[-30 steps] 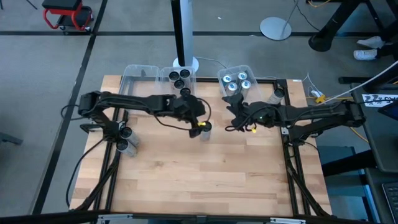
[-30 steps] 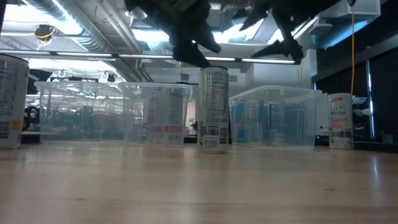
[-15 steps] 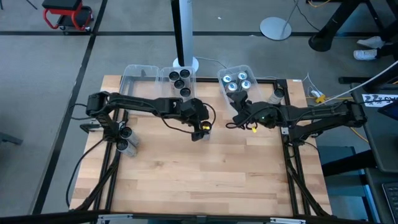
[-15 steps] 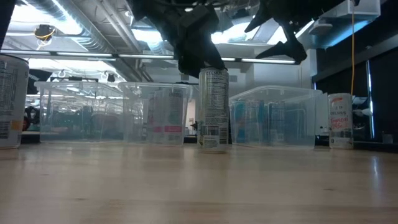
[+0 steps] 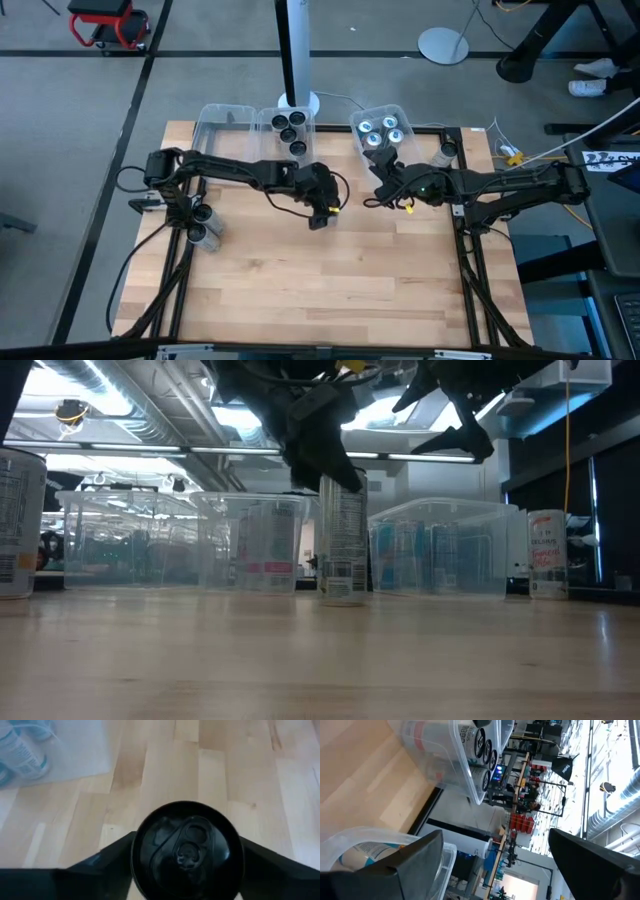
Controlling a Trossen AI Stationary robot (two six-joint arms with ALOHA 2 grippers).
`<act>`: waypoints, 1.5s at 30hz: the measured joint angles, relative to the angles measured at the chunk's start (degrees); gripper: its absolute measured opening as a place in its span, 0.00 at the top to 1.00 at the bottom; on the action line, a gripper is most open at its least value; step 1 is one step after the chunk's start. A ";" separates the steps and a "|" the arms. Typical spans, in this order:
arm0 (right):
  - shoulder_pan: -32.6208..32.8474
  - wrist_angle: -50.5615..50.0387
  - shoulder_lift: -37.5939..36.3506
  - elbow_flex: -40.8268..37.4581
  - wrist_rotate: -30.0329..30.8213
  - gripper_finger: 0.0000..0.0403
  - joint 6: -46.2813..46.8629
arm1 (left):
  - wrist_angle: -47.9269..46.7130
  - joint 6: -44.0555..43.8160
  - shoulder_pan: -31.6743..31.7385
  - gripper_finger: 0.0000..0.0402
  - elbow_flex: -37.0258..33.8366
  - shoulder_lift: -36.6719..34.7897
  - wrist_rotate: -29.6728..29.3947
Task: Sort soda cans
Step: Put the bottom right white-yellow soda can into the top left transparent bin
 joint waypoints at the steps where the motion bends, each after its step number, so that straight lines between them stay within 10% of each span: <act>1: 0.00 0.02 0.00 0.00 -0.02 0.11 0.00 | 0.00 0.37 -0.01 0.37 0.01 0.00 0.00; 21: 0.00 0.27 0.44 0.09 -3.00 0.11 -0.06 | -16.69 1.63 1.01 0.38 10.93 -17.56 -11.29; 33: 0.00 0.24 0.44 0.09 -2.99 0.11 -0.24 | -24.97 2.25 12.60 0.38 11.86 -27.83 -41.31; 45: 0.00 -0.13 0.44 0.09 -2.99 0.11 -0.37 | -29.67 -4.49 32.95 0.38 7.28 -27.54 -36.39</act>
